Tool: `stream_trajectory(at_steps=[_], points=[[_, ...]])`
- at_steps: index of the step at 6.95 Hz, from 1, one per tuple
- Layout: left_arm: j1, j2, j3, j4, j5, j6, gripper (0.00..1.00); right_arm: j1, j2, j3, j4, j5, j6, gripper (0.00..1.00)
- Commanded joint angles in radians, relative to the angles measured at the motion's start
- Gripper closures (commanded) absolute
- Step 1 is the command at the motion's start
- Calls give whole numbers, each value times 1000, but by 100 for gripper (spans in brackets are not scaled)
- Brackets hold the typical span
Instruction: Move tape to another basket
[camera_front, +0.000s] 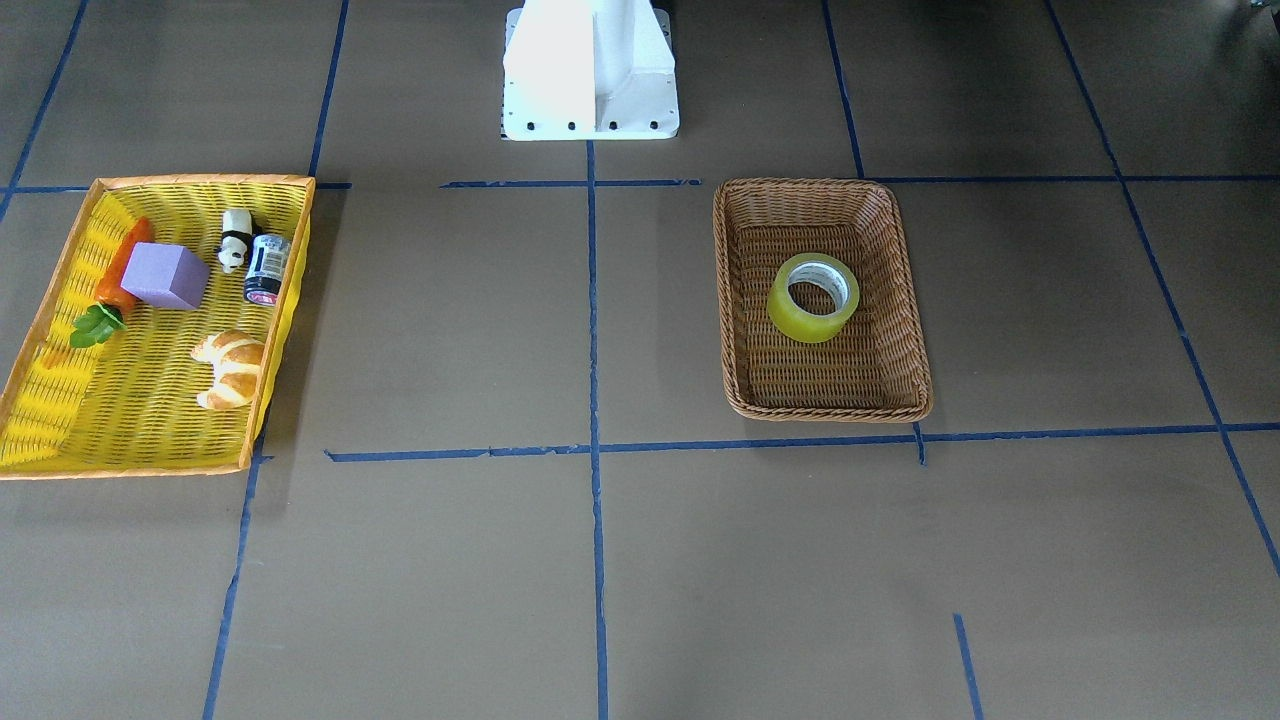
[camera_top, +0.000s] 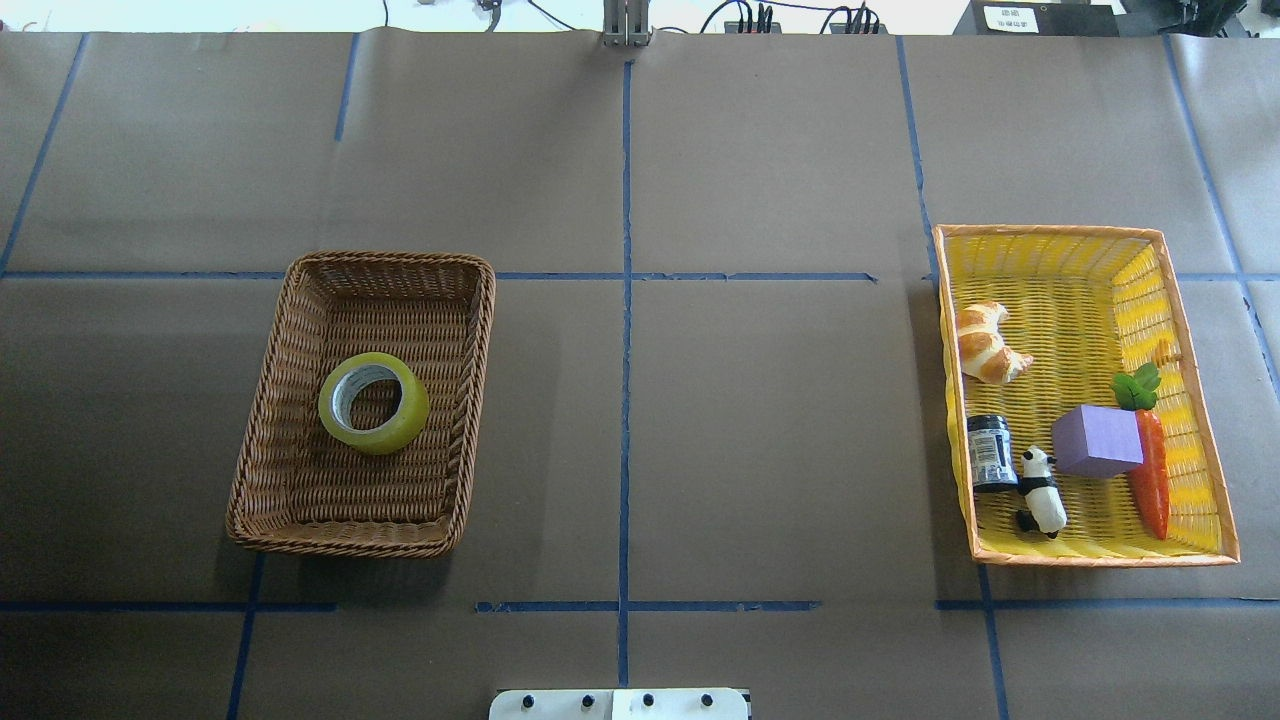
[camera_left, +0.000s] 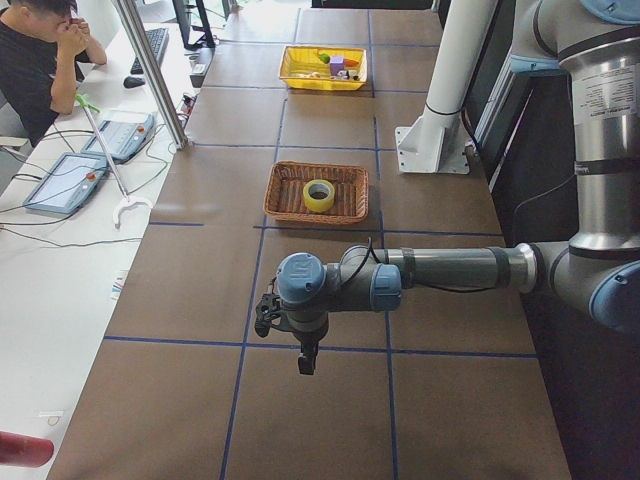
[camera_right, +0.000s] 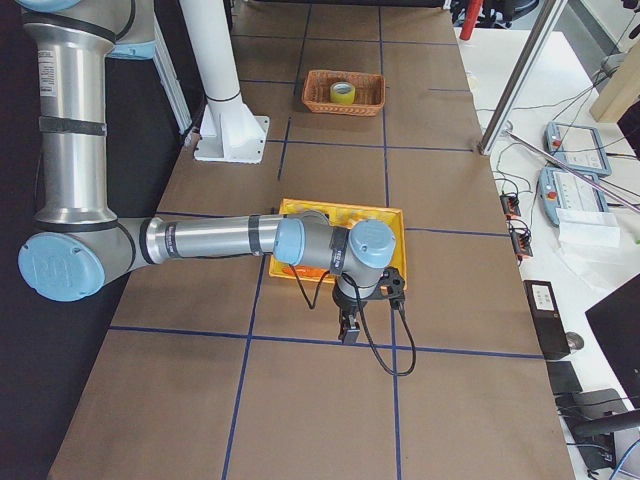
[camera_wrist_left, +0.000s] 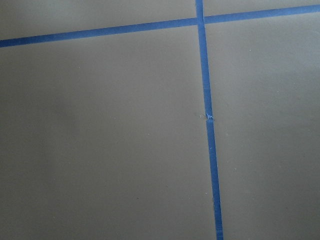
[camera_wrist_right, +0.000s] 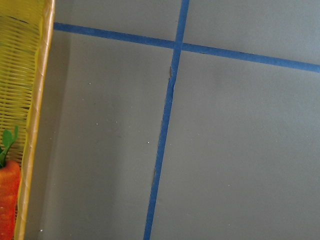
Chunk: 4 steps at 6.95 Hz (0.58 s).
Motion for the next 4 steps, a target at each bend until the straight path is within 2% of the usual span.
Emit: stream_trajectory(at_steps=[1,4], points=[[0,0,30,-2,5,-4,0,0,-4,0,0,2,0,0],[0,3,44,6,2,-4,0,0,-16,0,0,23,0,0]])
